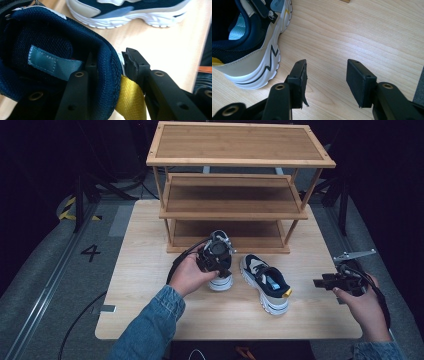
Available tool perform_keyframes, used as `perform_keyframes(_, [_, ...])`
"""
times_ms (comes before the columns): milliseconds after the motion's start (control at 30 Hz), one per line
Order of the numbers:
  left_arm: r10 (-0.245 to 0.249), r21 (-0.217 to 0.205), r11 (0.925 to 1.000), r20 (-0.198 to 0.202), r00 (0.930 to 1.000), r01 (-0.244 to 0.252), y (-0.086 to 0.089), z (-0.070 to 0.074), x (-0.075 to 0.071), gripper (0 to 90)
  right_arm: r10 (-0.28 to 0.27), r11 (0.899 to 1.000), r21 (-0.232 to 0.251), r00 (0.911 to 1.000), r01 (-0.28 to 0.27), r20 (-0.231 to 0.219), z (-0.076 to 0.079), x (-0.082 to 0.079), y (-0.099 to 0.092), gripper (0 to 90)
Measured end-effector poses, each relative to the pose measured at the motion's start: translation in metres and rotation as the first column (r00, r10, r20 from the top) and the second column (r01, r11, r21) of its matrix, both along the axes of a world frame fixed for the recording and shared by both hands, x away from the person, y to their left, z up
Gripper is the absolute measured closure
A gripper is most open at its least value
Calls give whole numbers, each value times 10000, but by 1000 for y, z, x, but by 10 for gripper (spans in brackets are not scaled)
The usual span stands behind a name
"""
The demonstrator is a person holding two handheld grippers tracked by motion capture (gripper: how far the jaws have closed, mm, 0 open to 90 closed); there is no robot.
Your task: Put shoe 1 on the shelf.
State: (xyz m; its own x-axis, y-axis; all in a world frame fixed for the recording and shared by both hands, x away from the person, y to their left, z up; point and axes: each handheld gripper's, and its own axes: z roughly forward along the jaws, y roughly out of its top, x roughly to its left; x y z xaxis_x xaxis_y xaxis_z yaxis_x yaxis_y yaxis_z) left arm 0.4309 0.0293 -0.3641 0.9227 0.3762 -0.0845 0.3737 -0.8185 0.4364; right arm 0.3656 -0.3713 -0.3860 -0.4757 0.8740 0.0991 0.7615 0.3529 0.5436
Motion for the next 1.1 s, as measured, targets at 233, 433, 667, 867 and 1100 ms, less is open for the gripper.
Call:
perform_keyframes(233, [-6,194,9998,432,9991,-3,2,-8,30,660,130,9999,-2,9999,-130,11,0,3,3,520])
perform_keyframes(433, [-177,157,9997,1098,9938,161,7,-18,49,657,173,9998,41,9999,-173,-1,0,4,5,520])
perform_keyframes(667, [23,-40,10000,890,9960,-20,7,-30,70,655,190,9998,49,9998,-190,-28,-1,4,4,520])
perform_keyframes(867, [8,29,10000,738,9973,-10,3,-31,75,651,231,9997,19,9997,-231,-67,-3,5,5,520])
perform_keyframes(1100, [625,-370,9975,704,9956,-600,3,-25,69,498,248,9997,19,9997,-248,-50,-3,7,6,518])
